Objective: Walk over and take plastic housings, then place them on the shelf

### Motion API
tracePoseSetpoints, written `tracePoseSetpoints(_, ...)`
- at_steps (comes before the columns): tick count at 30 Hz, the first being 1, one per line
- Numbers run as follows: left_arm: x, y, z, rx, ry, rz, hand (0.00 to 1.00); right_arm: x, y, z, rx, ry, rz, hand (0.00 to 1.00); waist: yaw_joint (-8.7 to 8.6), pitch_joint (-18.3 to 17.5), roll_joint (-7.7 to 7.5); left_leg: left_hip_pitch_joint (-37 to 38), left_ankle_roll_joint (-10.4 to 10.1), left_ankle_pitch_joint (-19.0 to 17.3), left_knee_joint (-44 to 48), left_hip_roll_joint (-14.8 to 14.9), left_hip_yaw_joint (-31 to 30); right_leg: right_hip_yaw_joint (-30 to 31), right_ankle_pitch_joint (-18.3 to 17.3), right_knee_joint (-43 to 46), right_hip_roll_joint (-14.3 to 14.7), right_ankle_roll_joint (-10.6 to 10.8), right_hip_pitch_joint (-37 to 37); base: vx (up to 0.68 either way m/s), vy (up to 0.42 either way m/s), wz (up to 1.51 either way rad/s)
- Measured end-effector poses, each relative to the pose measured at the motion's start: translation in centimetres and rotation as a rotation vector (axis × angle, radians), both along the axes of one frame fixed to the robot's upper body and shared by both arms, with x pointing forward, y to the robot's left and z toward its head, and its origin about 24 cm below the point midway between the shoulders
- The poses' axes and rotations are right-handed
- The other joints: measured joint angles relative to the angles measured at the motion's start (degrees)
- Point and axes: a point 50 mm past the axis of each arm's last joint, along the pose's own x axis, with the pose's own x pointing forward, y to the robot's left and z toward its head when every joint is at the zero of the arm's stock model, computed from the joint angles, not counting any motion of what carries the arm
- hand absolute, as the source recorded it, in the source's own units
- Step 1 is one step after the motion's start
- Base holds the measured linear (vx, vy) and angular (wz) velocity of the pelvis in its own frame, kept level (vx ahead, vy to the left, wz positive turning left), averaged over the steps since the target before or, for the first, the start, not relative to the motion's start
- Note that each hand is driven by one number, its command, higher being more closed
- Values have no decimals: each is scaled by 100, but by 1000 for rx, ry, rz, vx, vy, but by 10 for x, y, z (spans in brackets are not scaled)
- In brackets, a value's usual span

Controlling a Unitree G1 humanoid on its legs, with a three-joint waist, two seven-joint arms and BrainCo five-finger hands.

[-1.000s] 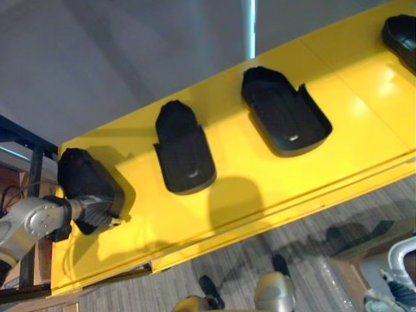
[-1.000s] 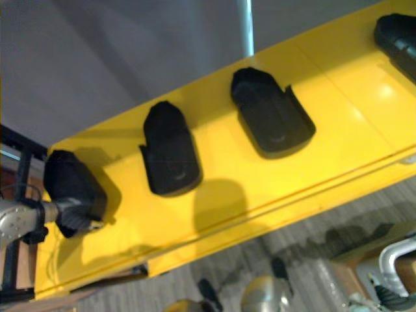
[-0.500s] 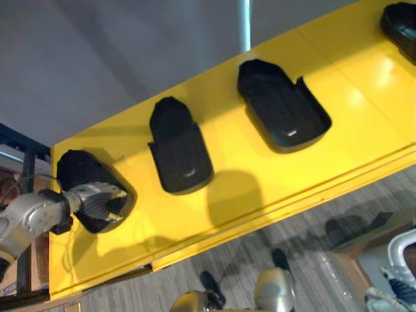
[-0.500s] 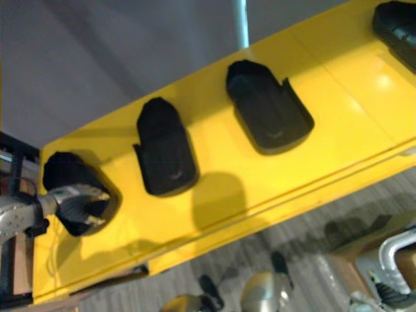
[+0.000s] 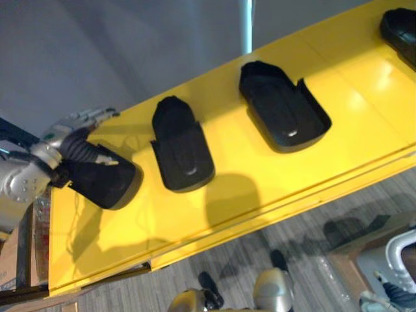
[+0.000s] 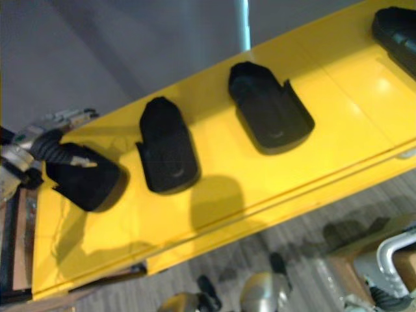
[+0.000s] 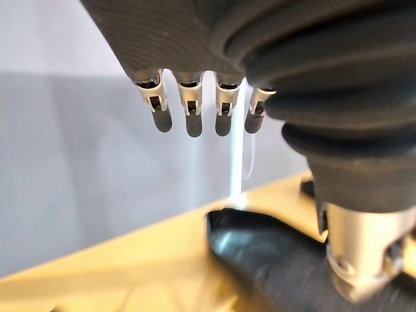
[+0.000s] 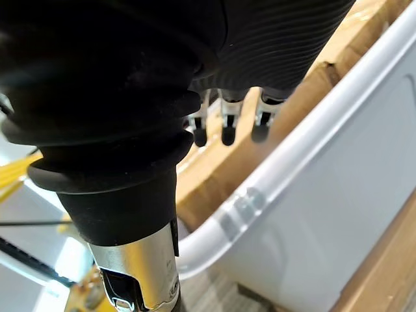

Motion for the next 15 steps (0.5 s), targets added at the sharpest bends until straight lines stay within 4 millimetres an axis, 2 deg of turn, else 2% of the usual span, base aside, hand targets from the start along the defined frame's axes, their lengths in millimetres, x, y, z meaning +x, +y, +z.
tracePoseSetpoints(3, -2, -4, 9, -109, -5, -21, 0, -1, 5, -4, 17, -1, -4, 0, 12, -54, -110, -5, 11, -39, 37, 0, -36, 11, 42, -11, 1, -11, 6, -9, -3, -3)
tracePoseSetpoints(6, -3, 6, 19, -309, -47, 20, 0, -2, 12, -8, 37, 6, -5, 0, 15, -108, -207, -14, 24, -46, 56, -5, -47, 11, 62, -16, -5, -15, 10, -12, 0, 0)
tracePoseSetpoints(8, -1, 15, 14, -447, -44, 58, 0, -4, 17, -12, 54, 10, -10, 0, 19, -172, -238, -37, 24, -46, 71, -5, -73, 2, 62, -17, -4, -15, 9, -26, -11, 6)
tracePoseSetpoints(10, -1, 19, 1, -615, -34, 57, 0, -9, 23, -16, 69, 25, -12, 0, 20, -249, -257, -86, 25, -46, 101, -6, -151, -21, 62, -20, -3, -15, 13, -15, -16, 12)
tracePoseSetpoints(12, -1, 18, -26, -865, 14, 23, 0, -13, 32, -22, 97, 30, -25, 0, 34, -291, -310, -80, 23, -48, 124, 1, -194, -73, 62, -27, 0, -16, 64, -21, -19, 8)
tracePoseSetpoints(13, -3, 16, -34, -928, 23, 14, 0, -13, 34, -23, 103, 31, -27, 0, 35, -310, -322, -79, 22, -49, 127, 2, -194, -74, 62, -29, 0, -16, 68, 0, 0, 0)
tracePoseSetpoints(15, -7, 3, -70, -1197, 50, -10, 0, -20, 43, -29, 121, 55, -25, 0, 62, -381, -373, -71, 13, -67, 152, 13, -200, -86, 61, -30, 4, -18, 91, 0, 0, 0)
